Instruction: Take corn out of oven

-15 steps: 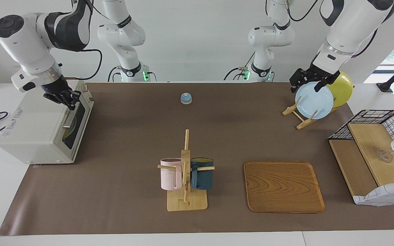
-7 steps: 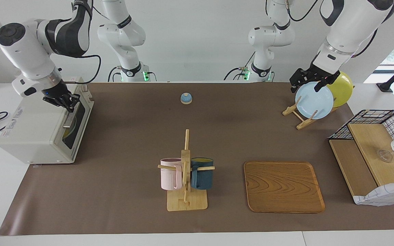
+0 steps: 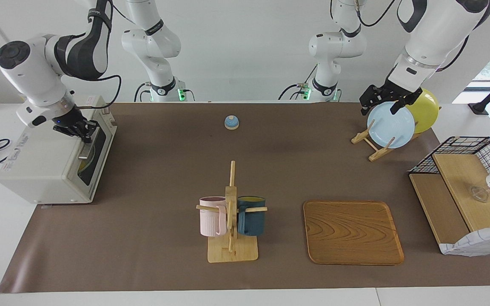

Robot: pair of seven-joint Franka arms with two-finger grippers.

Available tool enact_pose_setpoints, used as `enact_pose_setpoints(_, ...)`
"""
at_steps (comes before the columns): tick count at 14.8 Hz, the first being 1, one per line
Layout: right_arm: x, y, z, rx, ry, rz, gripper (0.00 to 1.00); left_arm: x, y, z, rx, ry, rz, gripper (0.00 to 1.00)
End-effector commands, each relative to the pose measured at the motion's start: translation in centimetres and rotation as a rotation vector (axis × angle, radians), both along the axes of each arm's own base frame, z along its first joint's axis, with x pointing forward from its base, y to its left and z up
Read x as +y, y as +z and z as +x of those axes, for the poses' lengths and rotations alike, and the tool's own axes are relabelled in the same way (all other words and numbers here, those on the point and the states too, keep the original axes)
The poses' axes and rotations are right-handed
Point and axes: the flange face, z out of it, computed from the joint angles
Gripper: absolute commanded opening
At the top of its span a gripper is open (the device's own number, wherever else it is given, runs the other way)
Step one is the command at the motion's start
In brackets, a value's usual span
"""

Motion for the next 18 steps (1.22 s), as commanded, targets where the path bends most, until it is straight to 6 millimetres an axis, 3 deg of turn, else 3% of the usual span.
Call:
enact_pose_setpoints(1,0.7,-1.8,-0.5,-0.011,0.030,-0.006,0.00,0.4,0.5,-0.6,0.005,0.002,0.019,1.00)
enact_pose_setpoints(5,2.3,-3.6,0.1,-0.041,0.064,-0.011,0.00,0.4,0.7,-0.5,-0.005,0.002,0.018,1.00)
enact_pose_setpoints(11,6.9,-7.3,1.8,-0.066,0.094,-0.006,0.00,0.5,0.7,-0.5,-0.007,0.004,0.017,1.00)
enact_pose_setpoints(16,7.9,-10.5,2.5,-0.073,0.089,0.005,0.00,0.5,0.7,-0.5,-0.007,0.004,0.017,1.00)
enact_pose_setpoints(18,10.5,-11.3,2.3,-0.096,0.119,0.005,0.00,0.4,0.7,-0.5,-0.007,0.002,0.017,1.00)
